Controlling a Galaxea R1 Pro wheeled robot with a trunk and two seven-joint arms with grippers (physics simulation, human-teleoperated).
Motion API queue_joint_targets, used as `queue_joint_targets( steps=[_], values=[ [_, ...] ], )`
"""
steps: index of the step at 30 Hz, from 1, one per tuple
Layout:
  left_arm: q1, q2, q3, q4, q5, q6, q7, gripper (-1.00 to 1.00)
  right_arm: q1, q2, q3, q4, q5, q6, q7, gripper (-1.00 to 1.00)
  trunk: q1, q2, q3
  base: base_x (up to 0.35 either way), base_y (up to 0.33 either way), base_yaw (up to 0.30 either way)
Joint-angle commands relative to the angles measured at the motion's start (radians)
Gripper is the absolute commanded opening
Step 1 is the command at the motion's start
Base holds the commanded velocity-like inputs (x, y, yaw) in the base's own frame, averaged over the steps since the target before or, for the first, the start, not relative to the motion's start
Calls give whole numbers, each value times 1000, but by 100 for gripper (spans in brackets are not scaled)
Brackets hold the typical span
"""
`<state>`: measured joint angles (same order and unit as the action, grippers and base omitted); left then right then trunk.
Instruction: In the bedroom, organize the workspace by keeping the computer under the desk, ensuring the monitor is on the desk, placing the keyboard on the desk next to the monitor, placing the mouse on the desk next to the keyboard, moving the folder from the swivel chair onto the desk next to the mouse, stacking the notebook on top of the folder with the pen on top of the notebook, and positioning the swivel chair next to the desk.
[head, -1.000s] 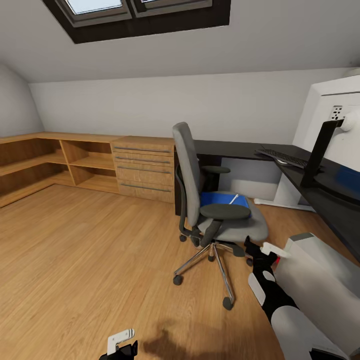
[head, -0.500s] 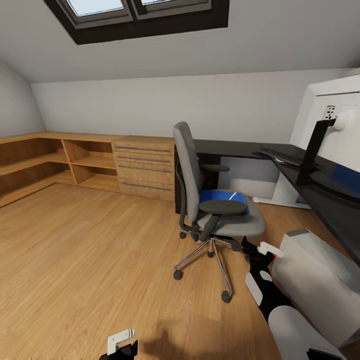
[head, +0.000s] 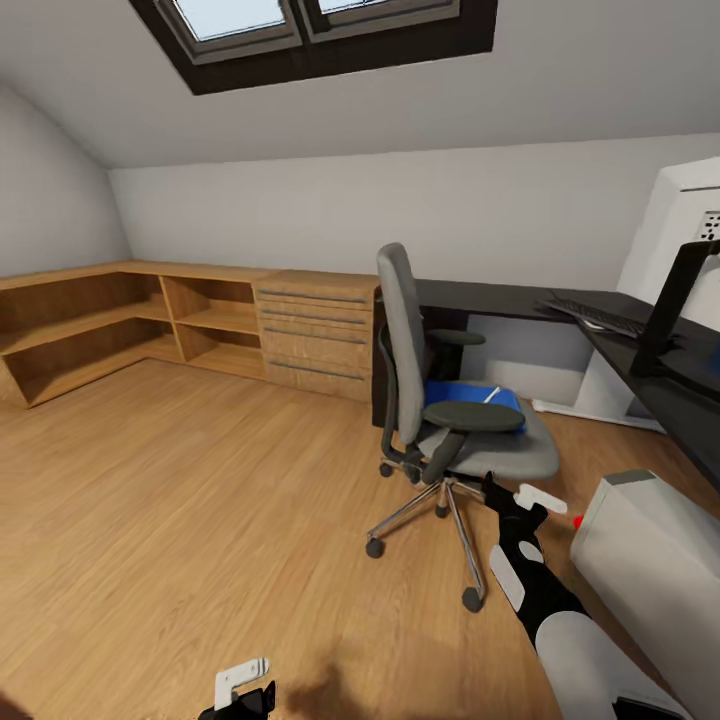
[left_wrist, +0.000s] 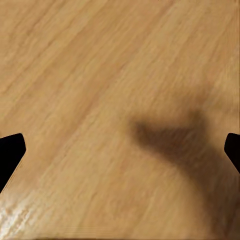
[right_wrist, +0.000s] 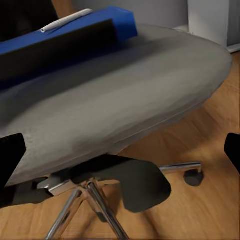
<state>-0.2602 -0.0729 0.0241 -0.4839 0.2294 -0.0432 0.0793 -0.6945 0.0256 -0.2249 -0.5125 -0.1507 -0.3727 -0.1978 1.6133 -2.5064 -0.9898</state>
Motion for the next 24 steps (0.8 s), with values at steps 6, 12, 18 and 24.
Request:
queue_joint_targets(
  steps=[6,12,18,24],
  values=[
    [-1,-1,2,1,5,-3,0,100,0,0,-2,0,-9,-5,3,100,0,0,-1,0,0,246],
    [-1,-1,2,1,5,-3,0,100,0,0,-2,0,-9,-5,3,100,0,0,-1,0,0,247],
    [-1,-1,2,1,5,-3,0,100,0,0,-2,0,-9,-5,3,100,0,0,-1,0,0,247],
    [-1,-1,2,1,5,-3,0,100,0,0,-2,0,-9,-5,3,100,0,0,-1,0,0,247]
  ],
)
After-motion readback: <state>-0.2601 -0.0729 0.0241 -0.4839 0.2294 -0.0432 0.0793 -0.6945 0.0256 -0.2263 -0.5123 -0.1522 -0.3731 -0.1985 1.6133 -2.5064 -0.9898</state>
